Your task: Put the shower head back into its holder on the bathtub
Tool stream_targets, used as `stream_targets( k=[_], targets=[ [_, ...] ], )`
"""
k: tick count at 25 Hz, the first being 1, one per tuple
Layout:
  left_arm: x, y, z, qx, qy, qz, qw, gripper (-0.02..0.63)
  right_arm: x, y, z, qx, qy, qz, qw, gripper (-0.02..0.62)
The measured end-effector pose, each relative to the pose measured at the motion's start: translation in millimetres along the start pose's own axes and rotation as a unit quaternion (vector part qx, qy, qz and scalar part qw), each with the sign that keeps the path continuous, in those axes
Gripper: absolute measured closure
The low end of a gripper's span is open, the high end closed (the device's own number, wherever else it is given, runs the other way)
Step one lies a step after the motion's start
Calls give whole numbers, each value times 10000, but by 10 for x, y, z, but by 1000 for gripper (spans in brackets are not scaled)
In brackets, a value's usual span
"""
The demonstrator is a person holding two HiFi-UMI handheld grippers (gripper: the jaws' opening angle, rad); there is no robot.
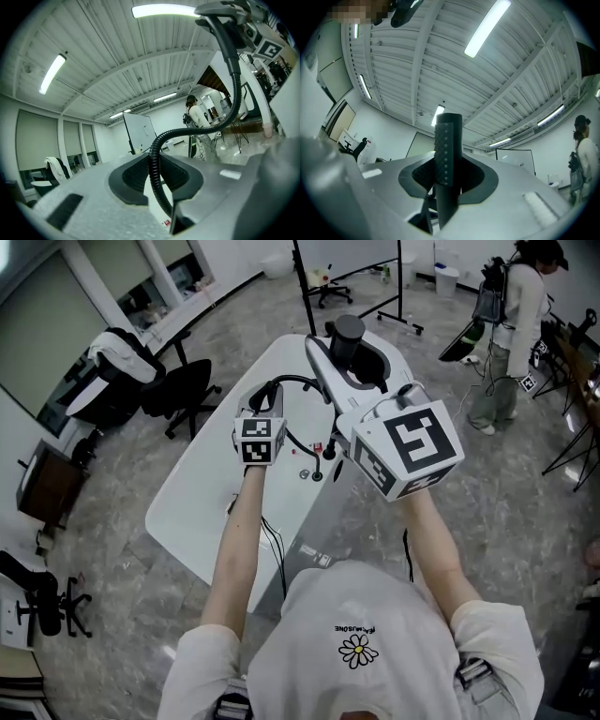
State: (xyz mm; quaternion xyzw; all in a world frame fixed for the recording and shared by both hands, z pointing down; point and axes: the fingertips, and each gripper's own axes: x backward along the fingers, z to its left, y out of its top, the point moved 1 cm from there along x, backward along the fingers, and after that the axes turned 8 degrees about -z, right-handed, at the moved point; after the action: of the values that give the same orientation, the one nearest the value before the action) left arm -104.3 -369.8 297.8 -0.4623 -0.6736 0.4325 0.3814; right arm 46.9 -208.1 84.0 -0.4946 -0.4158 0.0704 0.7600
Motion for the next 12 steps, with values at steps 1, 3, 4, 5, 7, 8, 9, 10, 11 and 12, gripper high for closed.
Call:
stream_targets(
  k=[1,3,4,5,7,8,9,10,11,12],
  targets=[
    [-21,-109,-32,32,-31,99,9999,543,-25,-37,-10,-9,40,37,10000,485],
    [-75,-347,-93,83,-100,343,9993,543,-91,-118,-37,-49,113,107,9999,485],
    [-107,-476,-118,124,-140,479,9987,541,-137,-165,-50,-79,146,140,9998,485],
    [-136,-611,-141,176,-187,617,9978,541,-193,-218,-60,-112,177,175,9996,485],
    [-169,-902,-200,298,-305,880,9952,541,-309,-348,-68,-167,229,264,9992,485],
    [-171,-1056,-247,361,-377,1001,9936,541,-355,-424,-73,-193,242,319,9990,485],
    [-167,-1209,-303,419,-450,1119,9918,541,-392,-506,-80,-225,254,375,9987,485],
    [-160,-1359,-363,478,-516,1230,9899,541,-421,-594,-90,-265,269,436,9983,485],
    [-155,-1505,-420,547,-569,1334,9879,541,-447,-690,-102,-318,280,500,9978,485],
    [-155,-1646,-471,624,-614,1433,9858,541,-476,-797,-116,-381,283,572,9972,485]
  ],
)
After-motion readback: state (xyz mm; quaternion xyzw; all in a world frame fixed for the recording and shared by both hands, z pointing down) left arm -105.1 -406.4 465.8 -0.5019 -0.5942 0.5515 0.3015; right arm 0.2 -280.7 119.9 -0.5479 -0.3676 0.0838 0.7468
